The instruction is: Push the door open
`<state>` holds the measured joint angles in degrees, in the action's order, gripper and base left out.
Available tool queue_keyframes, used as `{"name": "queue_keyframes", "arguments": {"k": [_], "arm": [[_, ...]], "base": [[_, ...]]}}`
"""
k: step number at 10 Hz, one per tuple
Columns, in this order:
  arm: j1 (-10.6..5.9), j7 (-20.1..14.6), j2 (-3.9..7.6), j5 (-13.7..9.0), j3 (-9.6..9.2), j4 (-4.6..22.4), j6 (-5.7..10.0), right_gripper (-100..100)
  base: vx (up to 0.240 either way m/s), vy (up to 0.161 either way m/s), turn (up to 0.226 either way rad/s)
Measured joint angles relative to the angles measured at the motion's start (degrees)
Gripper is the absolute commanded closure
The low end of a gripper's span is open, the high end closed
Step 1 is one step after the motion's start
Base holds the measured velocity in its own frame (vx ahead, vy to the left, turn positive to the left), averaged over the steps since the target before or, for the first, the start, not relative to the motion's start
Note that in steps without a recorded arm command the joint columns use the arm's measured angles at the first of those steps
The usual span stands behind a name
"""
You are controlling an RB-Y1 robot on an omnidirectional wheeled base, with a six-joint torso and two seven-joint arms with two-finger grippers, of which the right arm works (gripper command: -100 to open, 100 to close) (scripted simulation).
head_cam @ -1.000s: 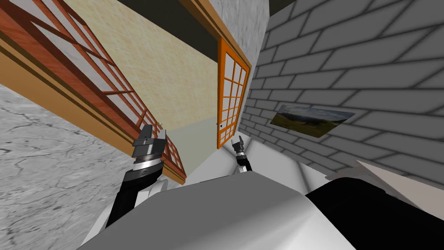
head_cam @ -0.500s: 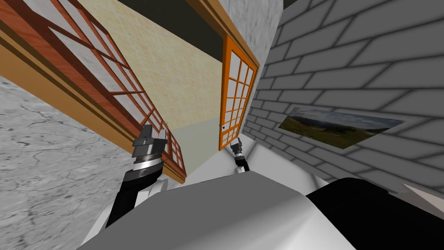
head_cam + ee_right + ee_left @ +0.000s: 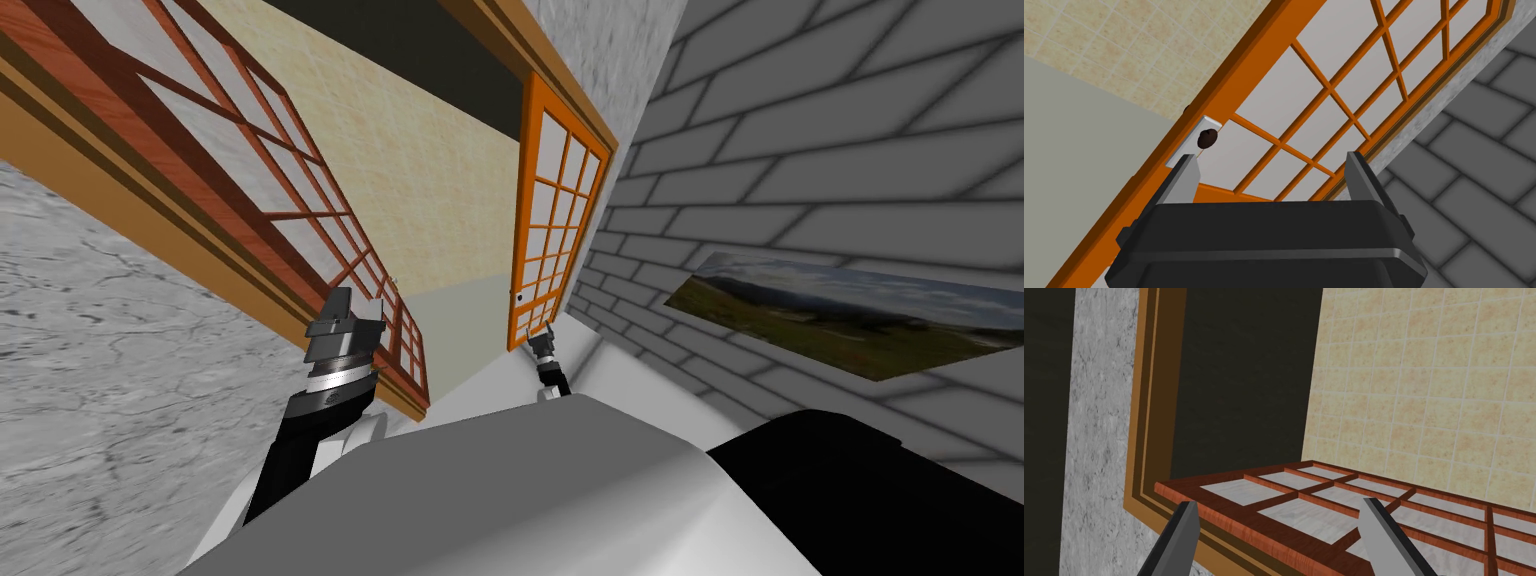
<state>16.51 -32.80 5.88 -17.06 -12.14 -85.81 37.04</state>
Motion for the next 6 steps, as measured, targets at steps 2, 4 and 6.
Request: {"name": "queue_keyframes", "arguments": {"k": [2, 4, 6], "arm": [[-0.8, -2.07, -0.04, -1.1, -0.79, 2.66, 1.14, -100], [-1.55, -4.49, -0.02, -2.34, -1.65, 5.41, 2.31, -100], [-2.3, -6.7, -0.18, -3.59, -2.42, 7.52, 2.96, -100]], "base": [[0.061, -0.123, 0.21], [0.082, -0.128, 0.206], [0.064, -0.148, 0.186]]}}
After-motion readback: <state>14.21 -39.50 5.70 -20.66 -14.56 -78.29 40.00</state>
